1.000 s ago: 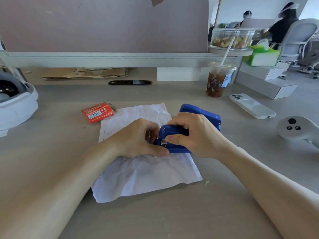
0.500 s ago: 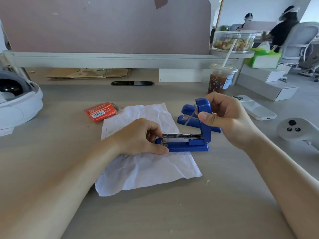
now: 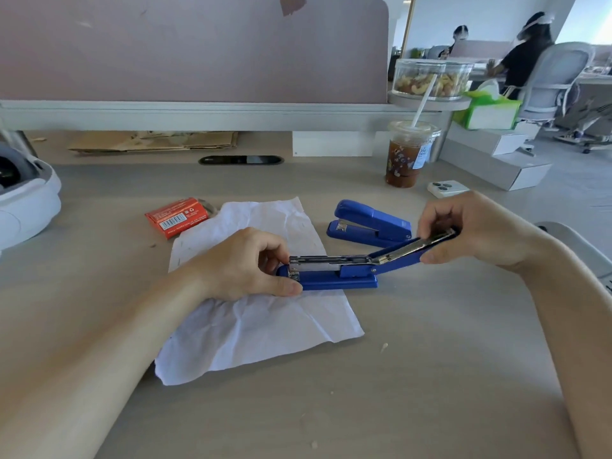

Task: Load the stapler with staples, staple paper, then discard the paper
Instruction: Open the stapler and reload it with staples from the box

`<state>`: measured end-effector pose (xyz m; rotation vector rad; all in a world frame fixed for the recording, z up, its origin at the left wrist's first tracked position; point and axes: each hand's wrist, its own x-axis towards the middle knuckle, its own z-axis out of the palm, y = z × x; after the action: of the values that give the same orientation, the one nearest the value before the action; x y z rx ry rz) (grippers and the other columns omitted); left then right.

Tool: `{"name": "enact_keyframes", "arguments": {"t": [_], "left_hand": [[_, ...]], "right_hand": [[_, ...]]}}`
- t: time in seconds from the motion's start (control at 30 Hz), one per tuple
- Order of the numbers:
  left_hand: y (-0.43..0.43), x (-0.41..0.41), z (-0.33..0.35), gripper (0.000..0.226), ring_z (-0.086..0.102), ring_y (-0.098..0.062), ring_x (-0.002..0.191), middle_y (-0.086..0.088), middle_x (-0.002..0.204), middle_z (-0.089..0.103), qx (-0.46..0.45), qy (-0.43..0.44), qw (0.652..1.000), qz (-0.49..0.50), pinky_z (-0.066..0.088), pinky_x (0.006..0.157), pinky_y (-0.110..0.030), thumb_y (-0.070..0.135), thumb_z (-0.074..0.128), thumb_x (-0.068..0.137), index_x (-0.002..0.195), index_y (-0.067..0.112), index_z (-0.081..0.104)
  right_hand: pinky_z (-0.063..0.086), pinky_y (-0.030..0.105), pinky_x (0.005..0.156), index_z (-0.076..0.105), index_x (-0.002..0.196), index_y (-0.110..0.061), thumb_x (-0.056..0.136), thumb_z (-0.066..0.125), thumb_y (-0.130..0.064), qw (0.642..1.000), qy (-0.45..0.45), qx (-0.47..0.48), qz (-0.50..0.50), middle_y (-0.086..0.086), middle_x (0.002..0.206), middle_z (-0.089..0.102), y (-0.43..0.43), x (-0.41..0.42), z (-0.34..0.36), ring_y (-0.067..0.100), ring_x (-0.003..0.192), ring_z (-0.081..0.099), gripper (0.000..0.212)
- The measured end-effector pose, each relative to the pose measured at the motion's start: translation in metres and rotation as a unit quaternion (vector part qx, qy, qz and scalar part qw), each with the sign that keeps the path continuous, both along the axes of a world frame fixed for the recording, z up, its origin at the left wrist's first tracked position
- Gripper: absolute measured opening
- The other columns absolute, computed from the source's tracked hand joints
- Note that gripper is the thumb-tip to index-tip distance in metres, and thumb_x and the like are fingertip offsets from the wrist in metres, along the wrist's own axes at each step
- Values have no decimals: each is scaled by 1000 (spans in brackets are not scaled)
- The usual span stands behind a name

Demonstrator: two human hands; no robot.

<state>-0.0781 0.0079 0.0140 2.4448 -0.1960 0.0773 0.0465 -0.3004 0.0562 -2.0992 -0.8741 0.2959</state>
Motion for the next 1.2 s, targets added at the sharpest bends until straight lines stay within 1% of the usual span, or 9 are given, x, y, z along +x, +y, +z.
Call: {"name": "enact_keyframes", "arguments": {"t": [0.23,0.33,0.5,0.63,0.73,0.83,0.93,1.07,1.2], "left_hand": [[1,1,-1,27,47,-5,56,3,65,58,1,2,1000,3,38,54,-20,40,85,68,78,22,68],[1,2,-2,28,46,-6,56,1,67,58,1,-2,1000,4,38,54,-21,41,85,69,79,21,68],[8,-3,3,36,54,-11,62,-4,75,66,3,-16,1000,0,44,58,-25,57,79,66,83,26,71],[39,4,9,34,49,-11,61,1,73,61,-25,-150,979,137,37,58,-17,55,72,71,74,21,68],[71,13,-1,22,53,-8,75,8,81,55,52,-215,922,319,44,79,-33,40,73,73,82,23,62],[94,17,-13,47,53,-25,110,1,112,57,89,-103,900,415,35,97,-46,55,68,74,112,31,53],[100,21,-20,62,46,-27,122,0,130,52,114,-30,898,424,28,96,-47,60,59,80,133,30,42],[103,21,-18,52,48,-30,119,-5,125,56,126,-32,884,449,24,86,-43,54,56,85,128,27,44],[104,19,-19,52,45,-34,121,-11,126,52,126,-22,883,451,29,97,-48,51,62,86,127,27,41]], "right_hand": [[55,25,71,68,76,-25,63,83,-4,988,-47,-145,2,1,80,73,12,-3,-9,17,75,69,29],[55,29,83,69,78,-29,66,83,-11,988,-60,-143,15,-4,82,72,15,-7,-9,13,81,68,26],[55,32,78,72,77,-26,75,80,-18,995,-76,-63,11,-5,80,72,23,-15,-8,5,70,64,11],[54,34,72,71,72,-24,76,77,-20,991,-131,-11,-5,-7,74,70,33,-20,-10,11,65,62,8],[52,34,67,71,72,-22,78,76,-22,988,-155,7,-13,-7,71,69,39,-22,-16,10,60,58,8],[52,37,66,72,73,-20,79,75,-20,984,-176,19,-19,-3,69,69,45,-25,-20,16,62,58,7],[51,36,65,72,72,-19,80,75,-16,982,-184,30,-16,-2,69,69,51,-30,-22,16,63,58,9],[49,37,66,72,73,-16,80,73,-13,981,-189,47,3,-1,72,69,61,-40,-22,17,65,57,8],[50,36,66,72,74,-17,81,72,-16,983,-173,53,12,-2,74,69,76,-46,-27,20,65,58,7]]}}
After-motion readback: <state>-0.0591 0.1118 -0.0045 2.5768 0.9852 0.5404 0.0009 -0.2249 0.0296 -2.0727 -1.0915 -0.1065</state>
